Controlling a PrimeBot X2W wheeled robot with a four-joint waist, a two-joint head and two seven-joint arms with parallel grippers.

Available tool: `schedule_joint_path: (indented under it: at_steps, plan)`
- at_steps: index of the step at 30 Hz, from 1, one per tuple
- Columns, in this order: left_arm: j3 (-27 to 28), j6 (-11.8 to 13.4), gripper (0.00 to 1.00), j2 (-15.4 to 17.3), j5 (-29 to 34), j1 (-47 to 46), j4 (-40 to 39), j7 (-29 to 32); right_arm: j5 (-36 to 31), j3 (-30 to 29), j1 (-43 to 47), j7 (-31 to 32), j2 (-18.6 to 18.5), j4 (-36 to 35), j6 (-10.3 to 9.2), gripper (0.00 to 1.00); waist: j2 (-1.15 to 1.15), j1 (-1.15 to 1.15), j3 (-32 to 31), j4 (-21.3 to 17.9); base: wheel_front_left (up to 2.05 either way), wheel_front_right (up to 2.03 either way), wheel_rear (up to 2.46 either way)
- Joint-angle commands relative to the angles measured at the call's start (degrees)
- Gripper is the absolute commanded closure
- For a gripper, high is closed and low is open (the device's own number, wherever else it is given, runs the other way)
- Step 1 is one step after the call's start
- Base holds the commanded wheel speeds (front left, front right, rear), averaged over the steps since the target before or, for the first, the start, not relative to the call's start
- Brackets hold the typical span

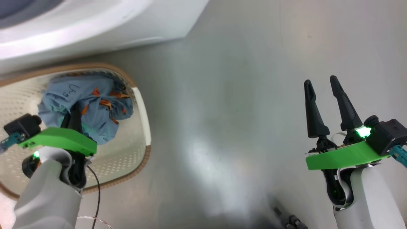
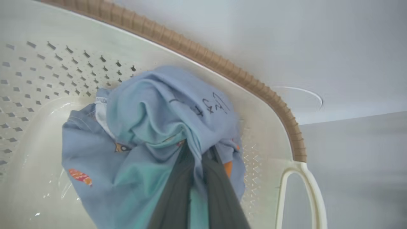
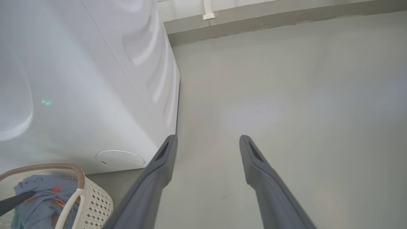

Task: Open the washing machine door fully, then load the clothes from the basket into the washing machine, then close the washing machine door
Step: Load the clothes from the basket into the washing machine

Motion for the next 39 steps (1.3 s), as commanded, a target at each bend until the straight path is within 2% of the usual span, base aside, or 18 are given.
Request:
schedule_joint_path:
  at_steps: [1, 4, 11, 22, 39]
  plan:
    - [2.46, -0.17, 1.0, 2.33, 0.95, 3.18, -2.65, -0.74, -0.96, 1.2, 1.61, -0.42, -0.11, -0.6, 0.09, 0.0, 0.0, 0.0, -5.11, 3.15, 0.0, 0.0, 0.0]
    - [4.56, -0.17, 1.0, 2.49, 5.25, 6.42, -5.72, -0.75, -1.34, 1.34, 2.05, -0.42, -0.11, 0.23, 0.09, 0.0, 0.0, 0.0, -8.07, 4.21, 0.0, 0.0, 0.0]
    - [10.37, -0.17, 1.0, -0.43, 12.47, 13.48, -12.2, -0.77, -1.9, 1.97, 3.44, -0.42, -0.11, 2.77, 0.09, 0.0, 0.0, 0.0, -14.86, 6.25, 0.0, 0.0, 0.0]
    - [18.09, -0.17, 1.0, -4.34, 20.33, 21.87, -22.86, -0.77, -2.36, 1.92, 5.83, -0.42, -0.11, 4.79, 0.09, 0.0, 0.0, 0.0, -23.04, 8.58, 0.0, 0.0, 0.0]
    - [24.5, -0.17, 1.0, -7.11, 33.4, 34.48, -41.94, -0.77, -2.1, 1.14, 11.67, -0.42, -0.11, 6.26, 0.09, 0.0, 0.0, 0.0, -35.53, 11.71, 0.0, 0.0, 0.0]
